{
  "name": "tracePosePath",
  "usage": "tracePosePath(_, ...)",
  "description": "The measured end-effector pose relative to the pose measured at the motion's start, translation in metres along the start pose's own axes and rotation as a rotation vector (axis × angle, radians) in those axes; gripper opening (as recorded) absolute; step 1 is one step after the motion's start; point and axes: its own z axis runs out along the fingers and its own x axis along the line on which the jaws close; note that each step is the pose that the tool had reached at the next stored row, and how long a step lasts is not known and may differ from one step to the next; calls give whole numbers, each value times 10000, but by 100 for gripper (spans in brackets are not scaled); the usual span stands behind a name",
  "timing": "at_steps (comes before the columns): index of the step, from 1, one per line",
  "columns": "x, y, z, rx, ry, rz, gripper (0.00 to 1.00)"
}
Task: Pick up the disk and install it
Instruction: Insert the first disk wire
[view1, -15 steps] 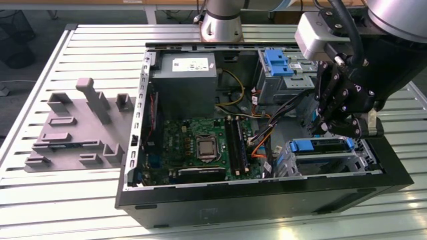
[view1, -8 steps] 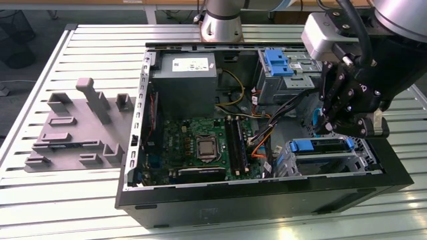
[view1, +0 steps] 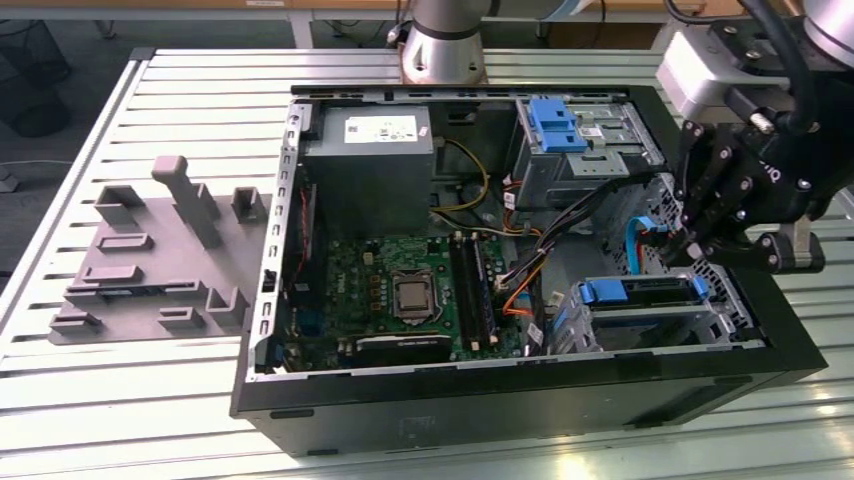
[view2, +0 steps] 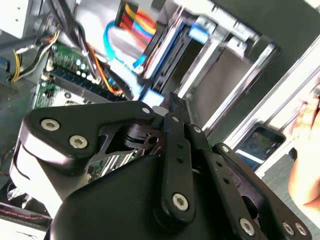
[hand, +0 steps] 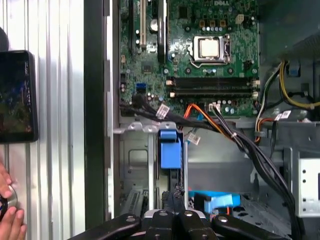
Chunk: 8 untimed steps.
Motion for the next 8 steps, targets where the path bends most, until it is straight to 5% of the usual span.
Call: tracePosePath(8, -66, -188, 18, 0, -1, 1, 11)
